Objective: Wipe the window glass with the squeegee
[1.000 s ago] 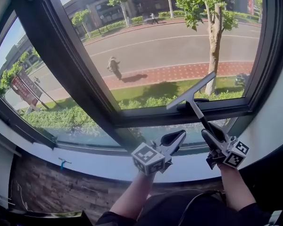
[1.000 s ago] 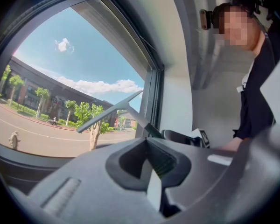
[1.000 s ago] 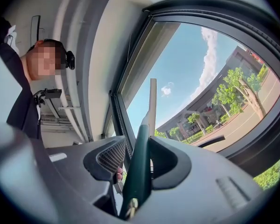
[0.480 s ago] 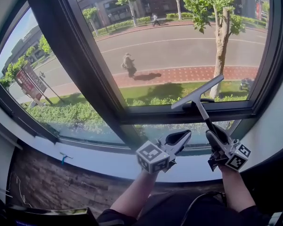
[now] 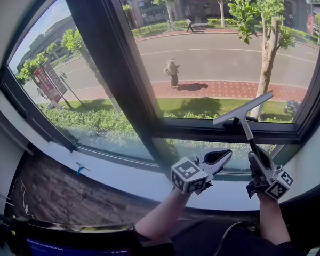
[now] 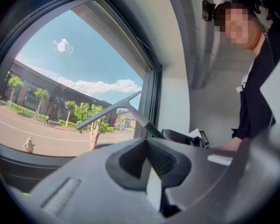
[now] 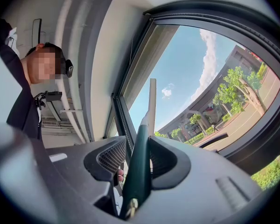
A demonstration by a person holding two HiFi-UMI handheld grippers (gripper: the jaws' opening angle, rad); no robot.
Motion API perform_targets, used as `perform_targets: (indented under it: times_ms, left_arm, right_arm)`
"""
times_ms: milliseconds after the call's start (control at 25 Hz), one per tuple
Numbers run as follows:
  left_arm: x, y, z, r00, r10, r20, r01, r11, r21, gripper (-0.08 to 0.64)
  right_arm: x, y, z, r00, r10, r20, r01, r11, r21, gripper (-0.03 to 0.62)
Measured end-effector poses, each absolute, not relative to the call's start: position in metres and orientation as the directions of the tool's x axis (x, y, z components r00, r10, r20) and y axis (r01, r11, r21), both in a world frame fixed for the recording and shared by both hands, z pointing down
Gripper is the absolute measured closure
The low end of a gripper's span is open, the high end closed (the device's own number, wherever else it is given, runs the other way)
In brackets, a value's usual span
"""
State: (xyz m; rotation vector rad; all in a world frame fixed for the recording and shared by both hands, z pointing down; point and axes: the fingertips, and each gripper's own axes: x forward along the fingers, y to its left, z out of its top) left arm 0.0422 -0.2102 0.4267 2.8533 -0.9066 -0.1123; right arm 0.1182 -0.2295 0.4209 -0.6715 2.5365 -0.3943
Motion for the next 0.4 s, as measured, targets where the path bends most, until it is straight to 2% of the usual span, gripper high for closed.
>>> perform_targets:
  times_ms: [400]
  left_arm:
    - [0.0492, -0.2082, 0.4264, 0.814, -0.581, -0.014, -0.572, -0.805, 0.16, 0.558]
  right_arm:
    - [0.1216, -0.2309, 0.4204, -0.77, -0.507, -0.387, -0.368, 0.849, -0.381, 0.433]
